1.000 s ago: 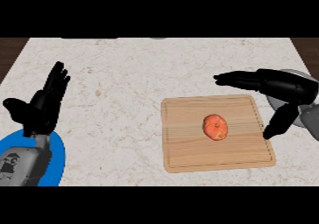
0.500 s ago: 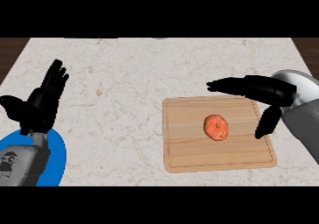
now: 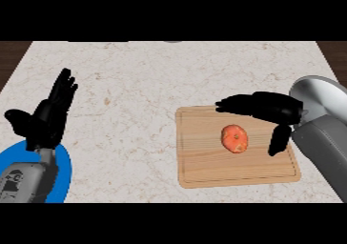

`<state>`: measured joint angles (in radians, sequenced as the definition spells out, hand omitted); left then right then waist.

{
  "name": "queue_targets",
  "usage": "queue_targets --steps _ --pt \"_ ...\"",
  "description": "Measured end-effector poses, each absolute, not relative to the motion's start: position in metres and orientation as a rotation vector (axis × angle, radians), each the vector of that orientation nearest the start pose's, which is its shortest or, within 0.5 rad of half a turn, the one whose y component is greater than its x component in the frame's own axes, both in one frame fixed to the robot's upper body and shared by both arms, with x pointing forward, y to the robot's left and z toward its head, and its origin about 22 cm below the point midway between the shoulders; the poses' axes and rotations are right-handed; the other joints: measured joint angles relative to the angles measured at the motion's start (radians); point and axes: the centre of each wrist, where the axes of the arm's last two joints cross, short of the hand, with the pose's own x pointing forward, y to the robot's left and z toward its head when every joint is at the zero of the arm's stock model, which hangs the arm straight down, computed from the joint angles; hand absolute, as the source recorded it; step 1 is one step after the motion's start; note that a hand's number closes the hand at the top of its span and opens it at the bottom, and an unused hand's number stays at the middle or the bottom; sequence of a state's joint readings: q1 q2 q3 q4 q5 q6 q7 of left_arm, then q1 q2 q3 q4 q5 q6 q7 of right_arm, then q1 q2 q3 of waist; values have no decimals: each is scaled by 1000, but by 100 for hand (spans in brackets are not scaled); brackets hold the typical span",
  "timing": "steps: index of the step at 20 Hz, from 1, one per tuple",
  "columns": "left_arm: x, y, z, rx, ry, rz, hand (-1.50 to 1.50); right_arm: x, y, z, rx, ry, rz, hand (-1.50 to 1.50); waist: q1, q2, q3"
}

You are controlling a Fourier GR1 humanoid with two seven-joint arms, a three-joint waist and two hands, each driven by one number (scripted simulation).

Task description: Pick the squash from the cutting board and place it in the pan

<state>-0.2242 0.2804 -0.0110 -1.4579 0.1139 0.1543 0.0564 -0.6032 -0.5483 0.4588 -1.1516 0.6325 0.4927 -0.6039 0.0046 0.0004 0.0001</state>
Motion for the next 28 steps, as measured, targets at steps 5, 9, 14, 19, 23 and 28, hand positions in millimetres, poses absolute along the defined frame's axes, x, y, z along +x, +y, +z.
queue_targets --steps 5,9,14,19,23,28 --pt "297 271 43 206 -1618 -57 0 362 -235 77 -52 -1436 1932 -150 -1 0 0" --pt "299 272 44 200 -1618 -51 0 363 -230 67 -99 -1392 1991 -150 0 0 0" --pt "295 277 47 192 -1614 -51 0 362 -226 61 -139 -1337 2028 -150 0 0 0" --pt "300 273 53 198 -1617 -50 0 358 -222 46 -135 -1324 2042 -150 -1 0 0" --pt "304 274 53 199 -1621 -48 0 359 -214 36 -157 -1303 2075 -150 -1 0 0" --pt "299 276 55 200 -1617 -51 0 361 -206 25 -168 -1262 2102 -150 0 0 0"
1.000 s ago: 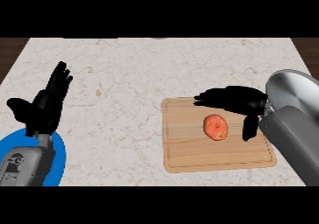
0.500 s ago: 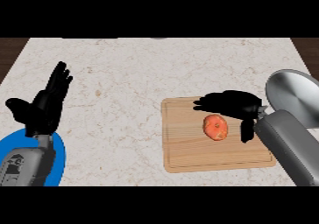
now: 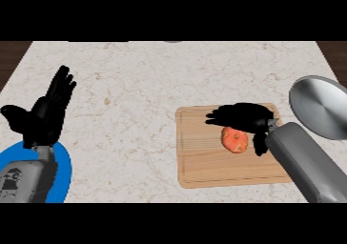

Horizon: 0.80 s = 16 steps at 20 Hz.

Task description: Pick the squash from the cutting board and place it in the pan

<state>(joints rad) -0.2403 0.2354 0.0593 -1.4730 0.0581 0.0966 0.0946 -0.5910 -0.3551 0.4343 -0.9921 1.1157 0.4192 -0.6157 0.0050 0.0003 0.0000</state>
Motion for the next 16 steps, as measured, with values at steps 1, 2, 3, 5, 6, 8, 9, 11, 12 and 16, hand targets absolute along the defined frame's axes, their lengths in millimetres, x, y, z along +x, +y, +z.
queue_targets --steps 1,2,3,5,6,8,9,11,12,16 --pt "300 276 51 199 -1617 -48 0 360 -206 25 -168 -1257 2104 -150 -1 0 0" --pt "297 276 53 199 -1618 -46 0 360 -206 21 -163 -1242 2112 -150 1 0 0" --pt "300 275 53 200 -1618 -45 0 361 -202 18 -163 -1234 2119 -150 0 0 0" --pt "300 275 50 192 -1617 -44 0 362 -203 11 -151 -1216 2127 150 0 0 0" --pt "302 277 50 195 -1617 -47 0 362 -202 8 -144 -1207 2138 150 0 1 0" --pt "300 273 55 195 -1617 -47 0 358 -200 3 -100 -1224 2166 150 0 -1 0" --pt "298 275 54 199 -1619 -47 0 357 -196 2 -94 -1240 2180 150 1 -2 -1" --pt "299 274 53 204 -1615 -48 0 357 -196 0 -87 -1268 2204 150 1 -2 -1" --pt "301 272 53 203 -1615 -49 0 358 -196 -2 -80 -1280 2210 150 1 -2 0" --pt "300 274 51 201 -1615 -54 0 363 -201 -3 -75 -1306 2219 150 2 -2 0"
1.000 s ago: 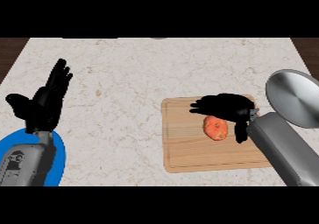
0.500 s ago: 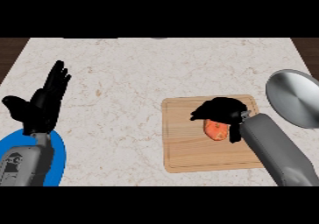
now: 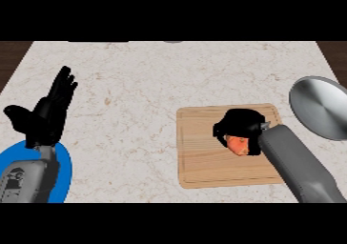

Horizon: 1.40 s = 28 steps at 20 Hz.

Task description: Pick the squash from the cutting board and place it in the pan

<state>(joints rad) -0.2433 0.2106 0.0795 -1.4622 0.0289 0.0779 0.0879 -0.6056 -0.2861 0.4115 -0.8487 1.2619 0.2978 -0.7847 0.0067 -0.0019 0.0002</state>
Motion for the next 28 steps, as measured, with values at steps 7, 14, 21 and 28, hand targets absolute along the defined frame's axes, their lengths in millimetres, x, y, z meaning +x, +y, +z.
queue_targets --steps 7,14,21,28 --pt "300 279 50 221 -1608 -39 0 369 -207 -13 -294 -1222 1823 150 -22 -8 -2" --pt "295 286 46 241 -1593 -16 0 385 -205 9 -764 -1087 1205 150 -51 -18 -4" --pt "297 278 45 218 -1599 -36 0 397 -154 72 -1160 -1146 721 150 -26 -13 -3" --pt "297 276 45 217 -1609 -44 0 390 -146 119 -1314 -1185 392 150 -16 -5 -1"
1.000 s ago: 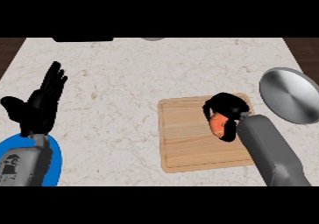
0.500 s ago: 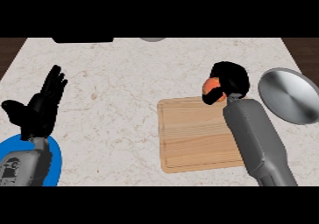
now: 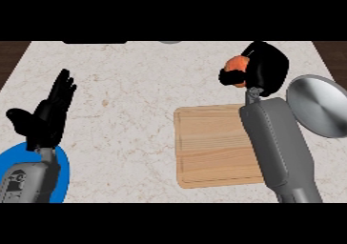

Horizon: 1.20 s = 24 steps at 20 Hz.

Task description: Pick the squash from the cutting board and place it in the pan

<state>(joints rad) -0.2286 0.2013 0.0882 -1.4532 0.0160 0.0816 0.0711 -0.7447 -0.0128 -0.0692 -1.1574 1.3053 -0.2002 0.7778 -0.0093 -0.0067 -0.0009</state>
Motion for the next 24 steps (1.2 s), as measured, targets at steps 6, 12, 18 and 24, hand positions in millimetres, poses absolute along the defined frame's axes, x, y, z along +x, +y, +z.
queue_targets --steps 6,12,18,24 --pt "296 275 51 210 -1612 -43 0 390 -208 141 -1301 -1247 143 150 5 4 1" --pt "295 278 53 206 -1615 -45 0 382 -295 123 -1381 -1180 74 150 9 7 1" --pt "299 276 54 200 -1631 -59 0 371 -381 96 -1519 -1081 92 150 24 15 2" --pt "298 272 53 178 -1639 -64 0 354 -448 77 -1583 -1003 79 150 41 22 4"
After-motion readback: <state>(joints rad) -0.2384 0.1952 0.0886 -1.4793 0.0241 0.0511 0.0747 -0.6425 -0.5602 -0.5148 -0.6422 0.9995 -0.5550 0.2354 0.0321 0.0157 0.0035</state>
